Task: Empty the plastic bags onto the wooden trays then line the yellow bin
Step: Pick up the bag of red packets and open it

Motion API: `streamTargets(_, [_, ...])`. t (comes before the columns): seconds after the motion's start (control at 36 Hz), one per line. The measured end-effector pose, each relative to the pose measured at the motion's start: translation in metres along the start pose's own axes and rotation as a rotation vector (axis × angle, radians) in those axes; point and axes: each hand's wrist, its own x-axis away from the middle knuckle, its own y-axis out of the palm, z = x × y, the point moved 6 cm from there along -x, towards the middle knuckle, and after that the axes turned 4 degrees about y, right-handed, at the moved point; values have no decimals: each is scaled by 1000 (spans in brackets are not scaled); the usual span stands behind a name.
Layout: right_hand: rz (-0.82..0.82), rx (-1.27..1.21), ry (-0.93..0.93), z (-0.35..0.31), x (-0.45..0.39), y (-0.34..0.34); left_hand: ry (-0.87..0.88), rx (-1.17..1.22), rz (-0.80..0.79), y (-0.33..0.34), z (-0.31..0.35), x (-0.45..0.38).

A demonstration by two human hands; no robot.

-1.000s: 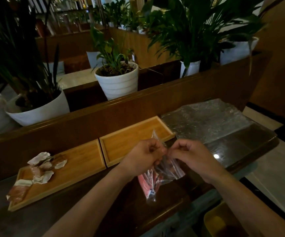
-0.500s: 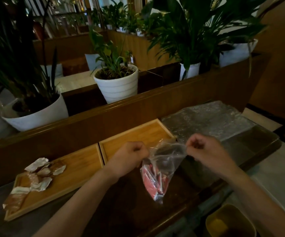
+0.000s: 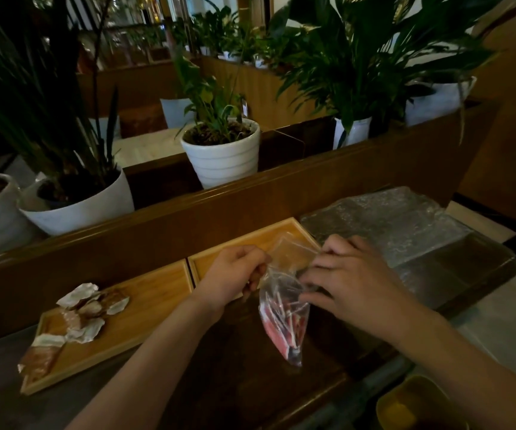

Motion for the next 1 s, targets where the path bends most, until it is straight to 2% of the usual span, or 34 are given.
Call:
streamTargets(0.08, [12, -128, 29, -2, -4, -5, 25, 1, 50, -4, -1, 0])
streamTargets(0.19, [-51, -305, 65, -10, -11, -11, 68, -7, 112, -9, -4, 2])
streamTargets(0.25, [-85, -294, 72, -13, -16, -12, 109, -7, 132, -10, -5, 6])
streamTargets(0.36, [-35, -244, 79, -15, -25, -16, 189, -25, 126, -9, -10, 15])
streamTargets(0.58, [-2, -334, 191, -17, -44, -16, 128, 5, 21, -11, -50, 43])
streamTargets(0.69, [25, -431, 276, -14, -51, -15, 62, -72, -35, -13, -74, 53])
streamTargets(0.81, [78, -540, 321, -14, -60, -16, 3, -249, -96, -15, -96, 58])
streamTargets(0.92, [115, -634, 343, -17, -67, -21, 0, -337, -30, -18, -104, 55])
streamTargets(1.0, [125, -727, 366, -20, -70, -25, -17, -227, 59, -22, -110, 52])
